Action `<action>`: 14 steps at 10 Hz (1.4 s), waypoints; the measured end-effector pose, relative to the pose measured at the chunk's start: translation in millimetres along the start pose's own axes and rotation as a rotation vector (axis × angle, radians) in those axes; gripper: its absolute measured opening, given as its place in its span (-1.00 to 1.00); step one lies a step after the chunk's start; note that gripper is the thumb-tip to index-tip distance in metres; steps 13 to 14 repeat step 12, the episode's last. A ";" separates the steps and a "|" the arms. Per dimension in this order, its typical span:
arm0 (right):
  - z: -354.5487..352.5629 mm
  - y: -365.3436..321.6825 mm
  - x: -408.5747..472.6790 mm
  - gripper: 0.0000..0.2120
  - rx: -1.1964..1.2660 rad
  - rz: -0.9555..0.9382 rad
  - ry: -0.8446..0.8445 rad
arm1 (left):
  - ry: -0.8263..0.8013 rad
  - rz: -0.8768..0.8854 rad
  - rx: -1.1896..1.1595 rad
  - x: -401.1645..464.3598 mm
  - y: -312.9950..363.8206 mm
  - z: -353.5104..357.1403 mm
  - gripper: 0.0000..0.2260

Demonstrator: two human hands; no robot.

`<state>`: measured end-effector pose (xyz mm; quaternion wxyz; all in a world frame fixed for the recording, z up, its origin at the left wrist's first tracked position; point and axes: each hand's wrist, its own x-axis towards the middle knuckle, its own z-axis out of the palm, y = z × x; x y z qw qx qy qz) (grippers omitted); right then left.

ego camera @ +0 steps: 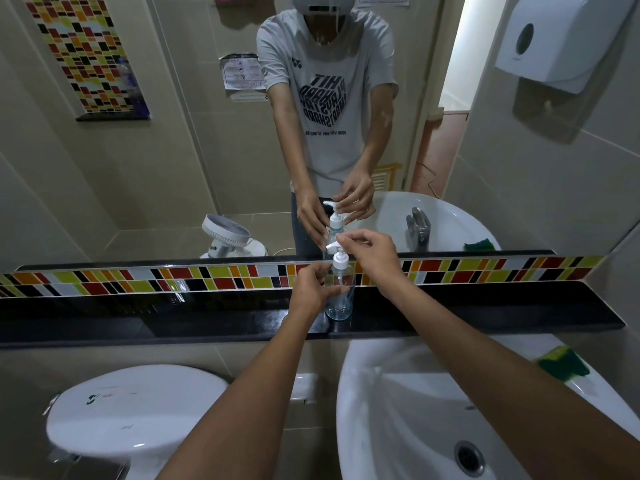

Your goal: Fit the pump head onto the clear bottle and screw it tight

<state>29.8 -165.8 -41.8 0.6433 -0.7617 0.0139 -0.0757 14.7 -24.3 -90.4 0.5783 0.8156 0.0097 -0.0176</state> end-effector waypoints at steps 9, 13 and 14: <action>-14.7 -19.6 15.7 -0.76 -0.116 0.075 -0.229 | -0.092 0.136 0.285 -1.1 3.3 -2.6 -0.43; -17.4 -26.2 12.0 -0.75 -0.079 0.044 -0.100 | -0.087 0.087 0.640 -2.2 -29.8 2.3 -0.10; -17.4 -26.2 12.0 -0.75 -0.079 0.044 -0.100 | -0.087 0.087 0.640 -2.2 -29.8 2.3 -0.10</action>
